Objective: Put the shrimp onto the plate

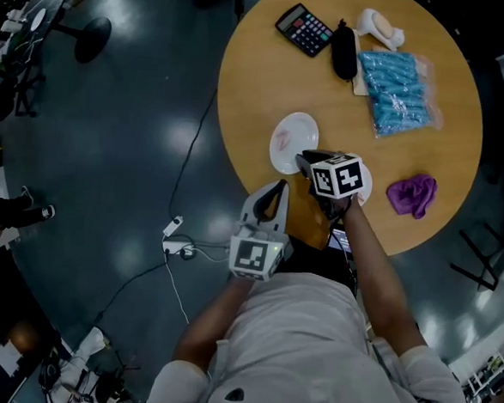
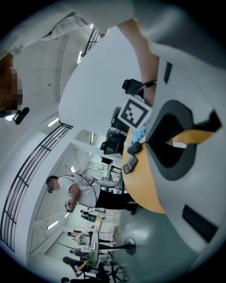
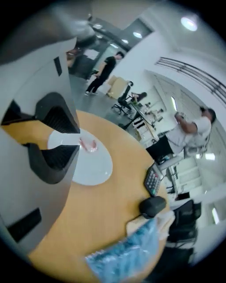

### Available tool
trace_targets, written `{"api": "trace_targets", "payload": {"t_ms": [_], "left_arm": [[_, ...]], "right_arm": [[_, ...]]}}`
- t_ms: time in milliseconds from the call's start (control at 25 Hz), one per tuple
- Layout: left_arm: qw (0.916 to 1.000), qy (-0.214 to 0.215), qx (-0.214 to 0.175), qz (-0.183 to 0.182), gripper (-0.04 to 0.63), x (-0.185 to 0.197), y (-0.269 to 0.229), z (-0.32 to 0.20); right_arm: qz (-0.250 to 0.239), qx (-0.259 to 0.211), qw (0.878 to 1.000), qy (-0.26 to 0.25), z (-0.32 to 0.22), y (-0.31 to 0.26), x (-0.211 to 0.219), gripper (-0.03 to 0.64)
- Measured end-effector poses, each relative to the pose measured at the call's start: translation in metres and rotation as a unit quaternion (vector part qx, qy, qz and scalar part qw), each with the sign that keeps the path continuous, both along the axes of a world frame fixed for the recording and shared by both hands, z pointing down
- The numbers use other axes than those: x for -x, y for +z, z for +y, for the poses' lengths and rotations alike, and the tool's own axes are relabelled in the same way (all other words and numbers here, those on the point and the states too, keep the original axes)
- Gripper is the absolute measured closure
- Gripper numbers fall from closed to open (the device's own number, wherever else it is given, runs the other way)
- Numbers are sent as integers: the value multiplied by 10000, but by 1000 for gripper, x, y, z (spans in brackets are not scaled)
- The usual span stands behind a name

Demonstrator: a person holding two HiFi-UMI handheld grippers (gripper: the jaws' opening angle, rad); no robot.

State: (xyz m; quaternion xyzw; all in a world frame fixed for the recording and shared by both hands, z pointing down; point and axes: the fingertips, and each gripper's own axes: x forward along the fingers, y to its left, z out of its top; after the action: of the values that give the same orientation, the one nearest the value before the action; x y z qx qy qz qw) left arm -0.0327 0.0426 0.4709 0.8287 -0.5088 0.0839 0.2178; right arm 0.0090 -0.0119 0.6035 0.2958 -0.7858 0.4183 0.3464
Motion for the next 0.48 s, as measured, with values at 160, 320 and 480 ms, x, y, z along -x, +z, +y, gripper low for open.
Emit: {"api": "trace_targets", "payload": {"t_ms": [160,320,480], "left_arm": [[10000,-25,-1,3,588,9,1,-1],[10000,-95,-7,-29,588,26,3,-1],[9997,-250,63,29,588,39,5,-2]], "right_arm": [[-118,726,9922,1007,-13,28,30,455],[169,845,9845,1528,-19,48,28,449],[223,832,9846,1520,-23,50,35,454]]}}
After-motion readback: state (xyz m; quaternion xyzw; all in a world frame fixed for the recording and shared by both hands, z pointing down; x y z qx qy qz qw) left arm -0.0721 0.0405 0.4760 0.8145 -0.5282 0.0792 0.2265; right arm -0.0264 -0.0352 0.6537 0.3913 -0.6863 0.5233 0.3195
